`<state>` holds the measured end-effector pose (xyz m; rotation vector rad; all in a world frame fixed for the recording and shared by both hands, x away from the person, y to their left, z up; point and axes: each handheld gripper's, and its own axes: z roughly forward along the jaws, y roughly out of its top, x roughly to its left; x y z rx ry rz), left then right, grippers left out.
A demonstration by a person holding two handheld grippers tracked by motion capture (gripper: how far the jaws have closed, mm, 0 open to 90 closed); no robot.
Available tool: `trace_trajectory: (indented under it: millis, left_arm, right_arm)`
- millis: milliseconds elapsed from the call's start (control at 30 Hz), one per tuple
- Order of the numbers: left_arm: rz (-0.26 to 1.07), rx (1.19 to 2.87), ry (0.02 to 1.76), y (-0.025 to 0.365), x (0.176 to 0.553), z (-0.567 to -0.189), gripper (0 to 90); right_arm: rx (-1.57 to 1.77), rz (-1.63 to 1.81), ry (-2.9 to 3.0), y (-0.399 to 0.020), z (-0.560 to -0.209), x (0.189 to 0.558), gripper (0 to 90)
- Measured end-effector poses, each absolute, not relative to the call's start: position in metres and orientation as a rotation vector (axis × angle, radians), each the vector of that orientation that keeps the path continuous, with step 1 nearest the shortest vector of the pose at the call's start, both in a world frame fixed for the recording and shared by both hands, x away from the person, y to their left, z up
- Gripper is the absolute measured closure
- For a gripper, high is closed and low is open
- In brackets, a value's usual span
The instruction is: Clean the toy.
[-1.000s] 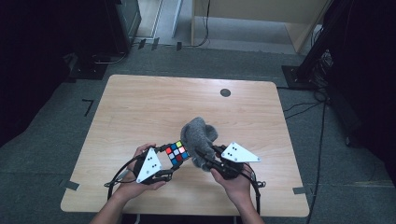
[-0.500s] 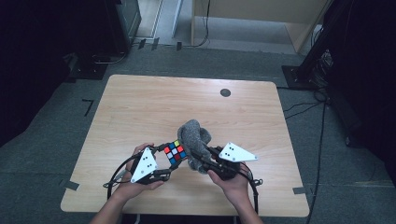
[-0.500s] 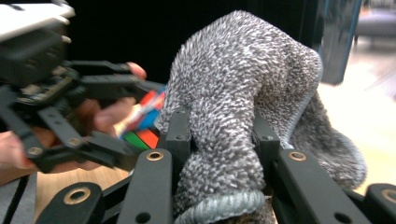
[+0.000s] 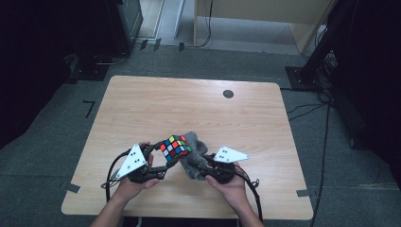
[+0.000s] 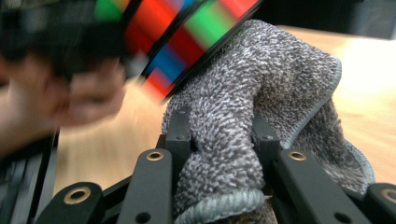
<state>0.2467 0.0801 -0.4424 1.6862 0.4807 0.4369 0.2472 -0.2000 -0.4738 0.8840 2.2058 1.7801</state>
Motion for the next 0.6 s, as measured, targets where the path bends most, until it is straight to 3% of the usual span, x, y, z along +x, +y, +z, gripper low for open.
trace_trajectory:
  millis: [400, 600]
  left_arm:
    - [0.426, 1.687, 0.536, 0.082, 0.253, -0.446, 34.1]
    - [0.469, 1.737, 0.65, 0.081, 0.263, -0.455, 34.1]
  right_arm:
    - [0.841, 1.751, 2.185, -0.197, -0.471, 0.244, 67.3]
    - [0.856, 1.601, 2.282, -0.191, -0.478, 0.246, 67.0]
